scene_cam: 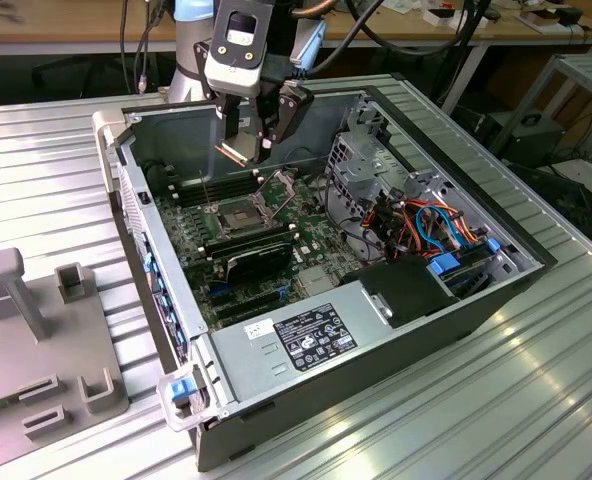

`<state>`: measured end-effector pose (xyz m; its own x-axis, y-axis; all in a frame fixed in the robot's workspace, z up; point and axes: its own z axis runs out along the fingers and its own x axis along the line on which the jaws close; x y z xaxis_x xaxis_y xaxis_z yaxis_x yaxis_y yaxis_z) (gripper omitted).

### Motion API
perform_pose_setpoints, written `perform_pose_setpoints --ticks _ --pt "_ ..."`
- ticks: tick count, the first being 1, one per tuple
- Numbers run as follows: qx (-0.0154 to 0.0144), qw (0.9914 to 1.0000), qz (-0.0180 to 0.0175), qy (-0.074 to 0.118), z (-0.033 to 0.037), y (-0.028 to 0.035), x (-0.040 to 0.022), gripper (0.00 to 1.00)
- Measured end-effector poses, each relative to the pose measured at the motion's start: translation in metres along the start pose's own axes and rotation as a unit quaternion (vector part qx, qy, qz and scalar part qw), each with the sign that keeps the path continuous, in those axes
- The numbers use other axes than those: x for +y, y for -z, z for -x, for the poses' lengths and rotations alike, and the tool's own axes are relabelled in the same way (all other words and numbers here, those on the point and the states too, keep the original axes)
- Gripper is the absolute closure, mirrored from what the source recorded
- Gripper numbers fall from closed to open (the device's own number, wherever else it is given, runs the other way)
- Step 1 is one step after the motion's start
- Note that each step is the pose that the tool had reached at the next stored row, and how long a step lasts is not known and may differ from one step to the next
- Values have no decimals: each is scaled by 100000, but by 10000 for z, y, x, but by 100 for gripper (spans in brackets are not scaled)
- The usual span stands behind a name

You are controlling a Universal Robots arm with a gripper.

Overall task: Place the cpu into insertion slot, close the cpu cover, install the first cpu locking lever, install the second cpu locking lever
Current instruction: 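Place the cpu into insertion slot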

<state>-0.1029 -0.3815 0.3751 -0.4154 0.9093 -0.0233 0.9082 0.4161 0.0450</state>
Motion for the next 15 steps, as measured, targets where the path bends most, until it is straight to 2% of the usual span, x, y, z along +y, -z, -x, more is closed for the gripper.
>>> perform_pose_setpoints --ticks 1,3,7,12,15 --pt "-3 100000 -5 -120 0 0 0 45" --pt "-82 99982 -38 -1915 0 -4 0 45" --pt "-219 99882 -115 -4841 -1 -10 3 45" --pt "-231 99869 -118 -5113 -6 -28 41 45" --pt "-248 99846 -125 -5545 -32 -45 77 45"
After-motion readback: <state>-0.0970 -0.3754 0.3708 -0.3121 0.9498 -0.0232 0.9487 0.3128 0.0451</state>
